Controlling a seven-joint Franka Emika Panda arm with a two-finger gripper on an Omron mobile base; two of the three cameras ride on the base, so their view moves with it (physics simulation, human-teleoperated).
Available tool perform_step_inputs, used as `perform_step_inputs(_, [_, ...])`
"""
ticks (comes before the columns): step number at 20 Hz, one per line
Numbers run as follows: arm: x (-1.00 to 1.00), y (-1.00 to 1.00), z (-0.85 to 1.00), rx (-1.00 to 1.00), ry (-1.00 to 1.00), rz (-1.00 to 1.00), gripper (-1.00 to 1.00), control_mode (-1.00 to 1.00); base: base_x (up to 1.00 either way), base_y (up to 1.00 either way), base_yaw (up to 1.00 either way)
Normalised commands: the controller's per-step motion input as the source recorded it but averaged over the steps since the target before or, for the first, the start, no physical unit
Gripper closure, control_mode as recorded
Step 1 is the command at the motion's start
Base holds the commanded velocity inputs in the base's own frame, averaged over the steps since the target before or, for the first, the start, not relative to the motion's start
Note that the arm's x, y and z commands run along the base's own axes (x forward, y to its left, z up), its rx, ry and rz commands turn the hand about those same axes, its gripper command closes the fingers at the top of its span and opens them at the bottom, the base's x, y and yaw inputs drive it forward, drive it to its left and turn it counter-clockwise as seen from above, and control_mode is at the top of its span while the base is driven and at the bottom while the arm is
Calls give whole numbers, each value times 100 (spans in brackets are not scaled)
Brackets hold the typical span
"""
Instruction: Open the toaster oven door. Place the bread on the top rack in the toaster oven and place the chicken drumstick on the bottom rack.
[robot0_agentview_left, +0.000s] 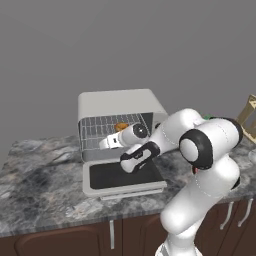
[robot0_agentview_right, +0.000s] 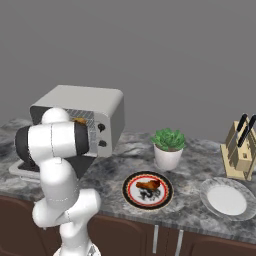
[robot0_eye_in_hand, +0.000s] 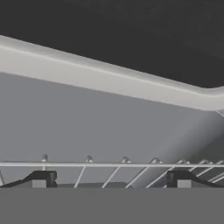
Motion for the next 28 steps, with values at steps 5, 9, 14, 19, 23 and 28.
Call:
perform_step_inputs(5, [41, 0, -9, 0, -4, 0, -100, -100, 0, 0, 0])
perform_step_inputs(9, [51, 0, -13, 0, -8, 0, -100, -100, 0, 0, 0])
perform_step_inputs(14, [18, -1, -37, 0, -3, 0, -100, -100, 0, 0, 0])
perform_step_inputs(19, [-51, -12, -27, 0, 1, 0, -100, -100, 0, 0, 0])
perform_step_inputs(23, [-96, -10, -6, -5, 6, 0, -100, -100, 0, 0, 0])
perform_step_inputs(28, [-88, -12, 0, -13, 15, -4, -100, -100, 0, 0, 0])
